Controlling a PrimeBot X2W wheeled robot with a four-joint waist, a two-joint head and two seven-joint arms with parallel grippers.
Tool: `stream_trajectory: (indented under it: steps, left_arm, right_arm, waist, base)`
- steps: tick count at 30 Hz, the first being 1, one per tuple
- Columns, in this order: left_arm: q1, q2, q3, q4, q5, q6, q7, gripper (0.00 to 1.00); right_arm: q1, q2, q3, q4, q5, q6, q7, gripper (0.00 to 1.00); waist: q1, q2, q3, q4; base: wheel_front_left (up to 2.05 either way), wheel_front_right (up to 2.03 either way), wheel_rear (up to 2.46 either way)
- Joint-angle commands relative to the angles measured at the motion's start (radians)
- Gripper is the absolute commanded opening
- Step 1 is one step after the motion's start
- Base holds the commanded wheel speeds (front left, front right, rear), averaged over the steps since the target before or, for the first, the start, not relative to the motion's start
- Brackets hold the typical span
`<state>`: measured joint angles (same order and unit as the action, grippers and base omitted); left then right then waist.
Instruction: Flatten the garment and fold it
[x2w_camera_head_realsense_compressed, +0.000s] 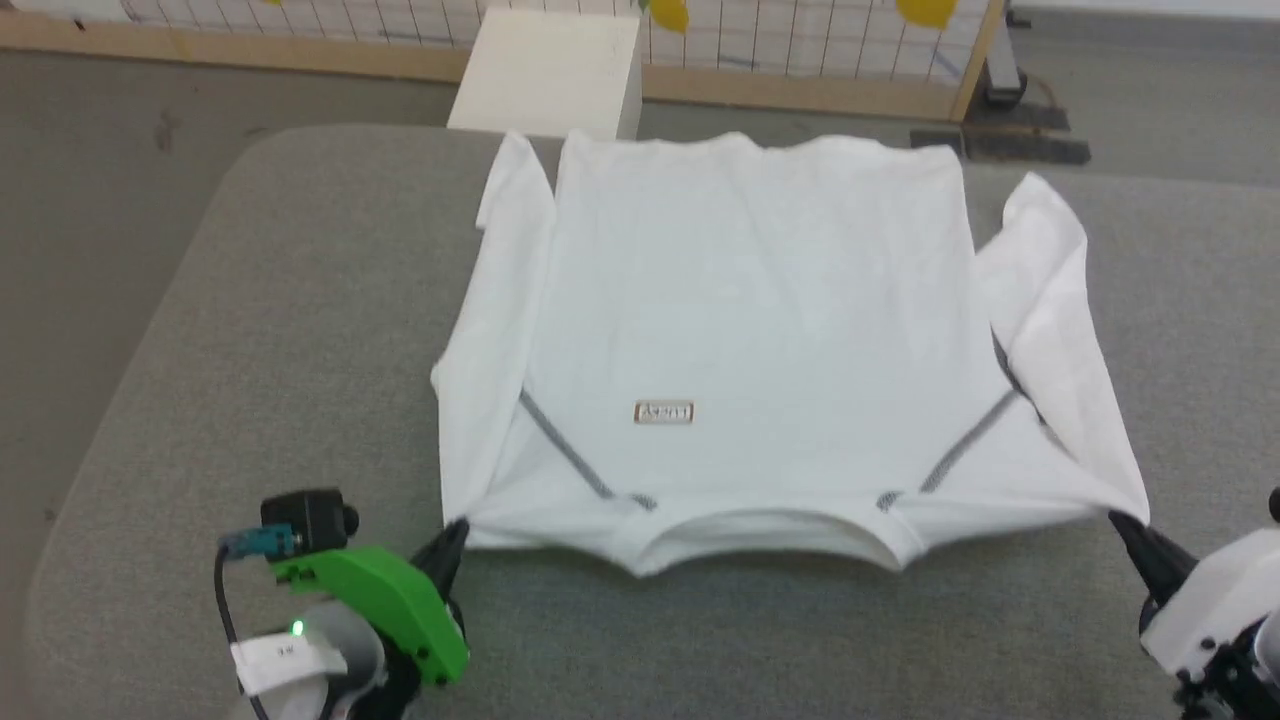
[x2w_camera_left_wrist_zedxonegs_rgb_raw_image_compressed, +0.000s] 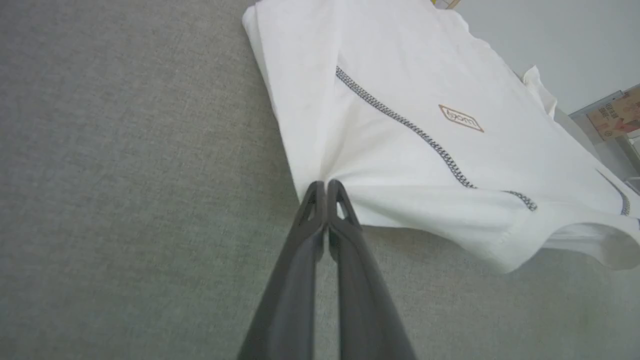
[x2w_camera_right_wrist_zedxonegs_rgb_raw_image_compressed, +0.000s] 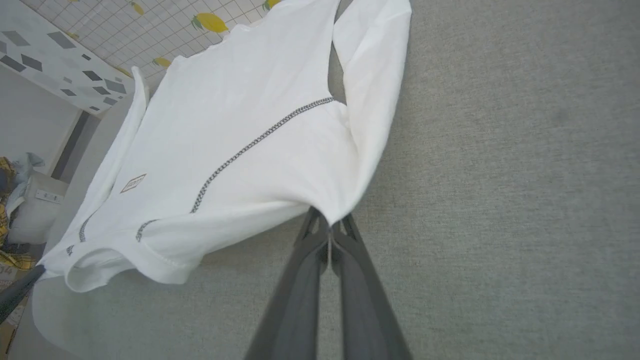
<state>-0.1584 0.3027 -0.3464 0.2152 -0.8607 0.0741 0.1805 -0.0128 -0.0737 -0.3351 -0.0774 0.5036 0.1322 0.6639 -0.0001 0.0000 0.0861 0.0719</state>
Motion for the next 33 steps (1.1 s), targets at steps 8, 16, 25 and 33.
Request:
stream_trajectory:
  steps: [8,16,25,33]
  left_arm:
    - [0.164,0.086,-0.047,-0.110,0.031,0.125,0.131,0.00]
    - [0.161,0.096,-0.086,-0.077,0.090,0.164,0.139,0.00]
    - [0.103,0.050,-0.083,0.050,0.079,0.130,0.082,0.00]
    - [0.090,0.054,-0.044,0.038,0.040,0.133,0.082,1.00]
  right_arm:
    - [0.137,0.005,-0.004,-0.084,-0.068,-0.002,0.167,0.00]
    - [0.175,-0.008,0.077,-0.080,-0.181,-0.002,0.256,0.00]
    - [0.153,0.000,0.194,0.087,-0.230,-0.002,0.247,0.00]
    - [0.134,0.005,0.176,0.090,-0.168,-0.002,0.205,1.00]
  waist:
    - [0.0001,0.0000,-0.073,0.001]
    - [0.0001,0.0000,-0.061,0.000]
    - [0.0001,0.0000,-0.037,-0.004]
    - [0.0001,0.0000,-0.046,-0.014]
  base:
    - [0.00,0.00,0.00]
    - [0.00,0.00,0.00]
    - [0.00,0.00,0.00]
    - [0.00,0.00,0.00]
